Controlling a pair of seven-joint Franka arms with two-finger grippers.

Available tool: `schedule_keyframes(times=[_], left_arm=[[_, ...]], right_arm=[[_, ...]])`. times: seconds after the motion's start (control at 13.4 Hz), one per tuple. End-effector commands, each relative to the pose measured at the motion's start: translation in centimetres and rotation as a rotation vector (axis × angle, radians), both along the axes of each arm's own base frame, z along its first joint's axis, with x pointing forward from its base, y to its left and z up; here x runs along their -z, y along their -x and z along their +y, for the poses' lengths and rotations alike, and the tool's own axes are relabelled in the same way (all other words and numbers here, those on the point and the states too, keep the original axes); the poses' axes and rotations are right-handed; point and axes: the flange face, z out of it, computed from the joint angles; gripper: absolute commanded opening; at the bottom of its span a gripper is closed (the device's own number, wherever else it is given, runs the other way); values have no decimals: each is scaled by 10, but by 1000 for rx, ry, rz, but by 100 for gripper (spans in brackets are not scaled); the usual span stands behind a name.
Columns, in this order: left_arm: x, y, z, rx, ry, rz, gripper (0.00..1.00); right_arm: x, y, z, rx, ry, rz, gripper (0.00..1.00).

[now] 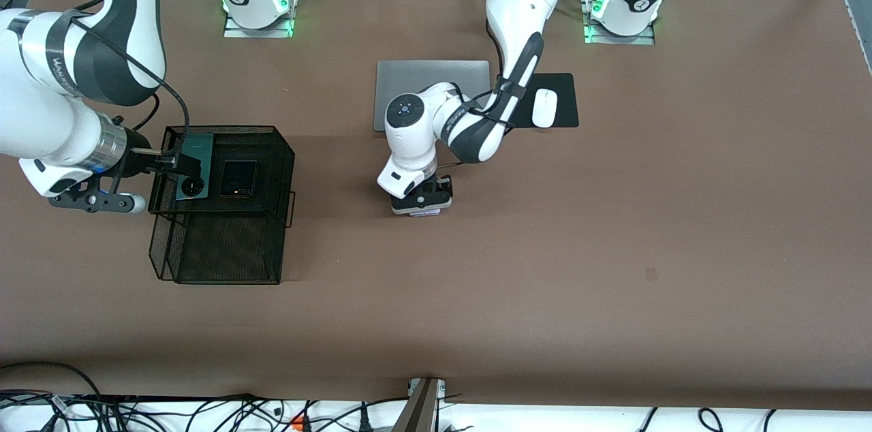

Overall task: Place phones with both arms
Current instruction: 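Carry the white phone mid-table with the left gripper while the right gripper withdraws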

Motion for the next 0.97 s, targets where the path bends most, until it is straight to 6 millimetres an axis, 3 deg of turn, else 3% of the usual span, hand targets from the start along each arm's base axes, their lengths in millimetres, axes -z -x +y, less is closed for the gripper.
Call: schedule_keyframes(times=[0.0, 0.07, 0.3, 0.45, 0.52, 0.6, 0.89], left_arm=[[0, 2, -8, 10, -21, -25, 41], [1, 3, -9, 11, -22, -24, 99], [-12, -7, -4, 4, -12, -39, 100], [-45, -22, 6, -21, 4, -55, 100], [-73, -41, 25, -52, 9, -47, 100], [-101, -63, 54, -70, 5, -23, 100], [-155, -97, 147, -116, -13, 114, 100]], right_arm=[[0, 0, -1, 8, 7, 15, 100], [0, 0, -1, 8, 7, 15, 100], [0, 0, -2, 10, 7, 15, 100], [0, 0, -1, 10, 8, 17, 100], [0, 0, 0, 8, 8, 17, 100], [1, 1, 13, -14, 2, 19, 100], [-3, 9, 81, -31, -25, 9, 99]])
